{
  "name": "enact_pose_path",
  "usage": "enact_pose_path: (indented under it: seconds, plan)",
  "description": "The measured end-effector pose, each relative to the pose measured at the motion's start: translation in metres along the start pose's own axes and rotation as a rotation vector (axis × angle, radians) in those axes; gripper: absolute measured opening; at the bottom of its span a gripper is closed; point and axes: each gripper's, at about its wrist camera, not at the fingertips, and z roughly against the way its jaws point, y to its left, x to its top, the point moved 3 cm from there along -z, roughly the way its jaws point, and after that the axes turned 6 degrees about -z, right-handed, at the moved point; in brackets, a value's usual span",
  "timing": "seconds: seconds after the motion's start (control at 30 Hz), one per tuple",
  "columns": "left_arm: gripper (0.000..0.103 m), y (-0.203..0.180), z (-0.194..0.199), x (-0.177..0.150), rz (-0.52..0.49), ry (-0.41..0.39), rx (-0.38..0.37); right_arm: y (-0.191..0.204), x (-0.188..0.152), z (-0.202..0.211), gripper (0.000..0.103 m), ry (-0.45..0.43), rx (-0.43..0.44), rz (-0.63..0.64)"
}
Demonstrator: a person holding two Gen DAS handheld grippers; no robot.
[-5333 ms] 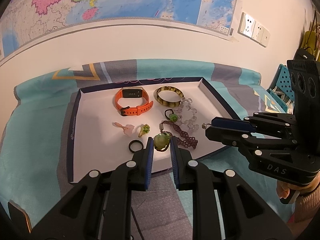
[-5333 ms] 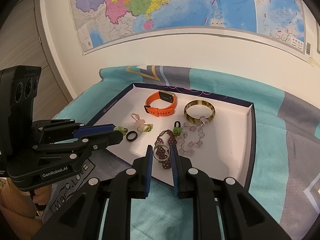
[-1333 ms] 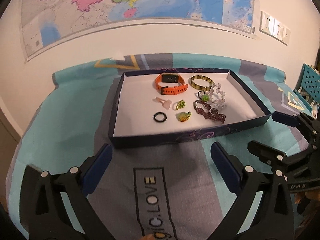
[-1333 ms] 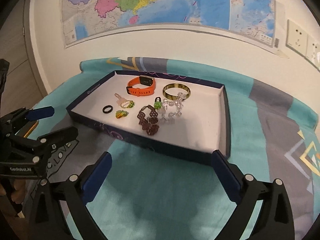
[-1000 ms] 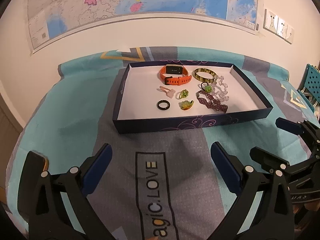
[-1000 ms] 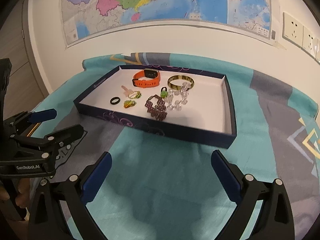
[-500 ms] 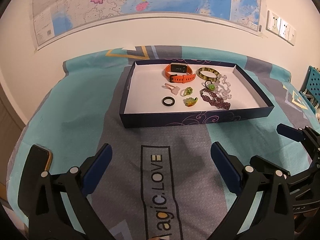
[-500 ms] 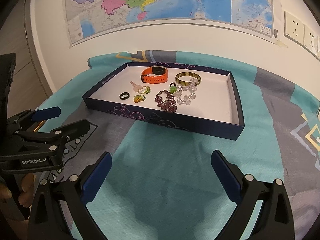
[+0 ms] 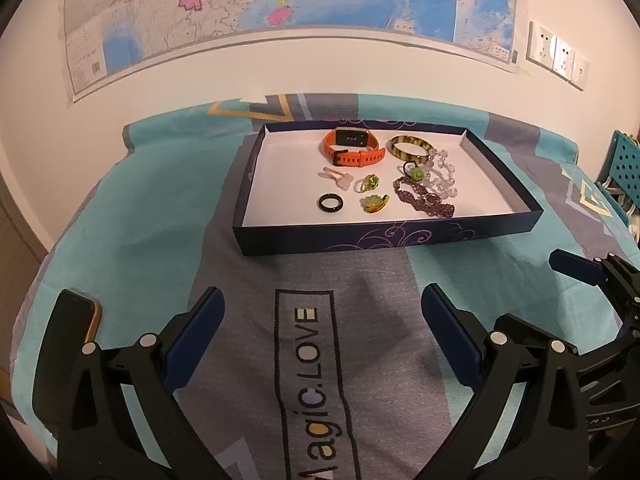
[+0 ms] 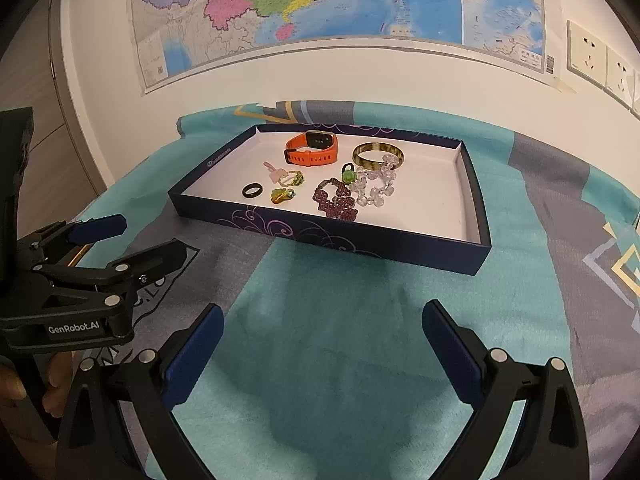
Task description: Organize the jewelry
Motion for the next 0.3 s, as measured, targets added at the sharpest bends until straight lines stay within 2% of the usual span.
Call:
enact_pose_path:
  seconds: [0.2, 0.3]
  plan:
    - [0.097, -0.004, -0.01, -0.005, 0.015, 0.058, -0.022, -0.005, -0.003, -0.001, 0.096, 0.027, 0.004, 0.008]
    - [0.097, 0.004, -0.015, -0.009, 0.034, 0.08, -0.032, -0.029, -0.005, -0.001, 0.096, 0.062, -0.018, 0.006]
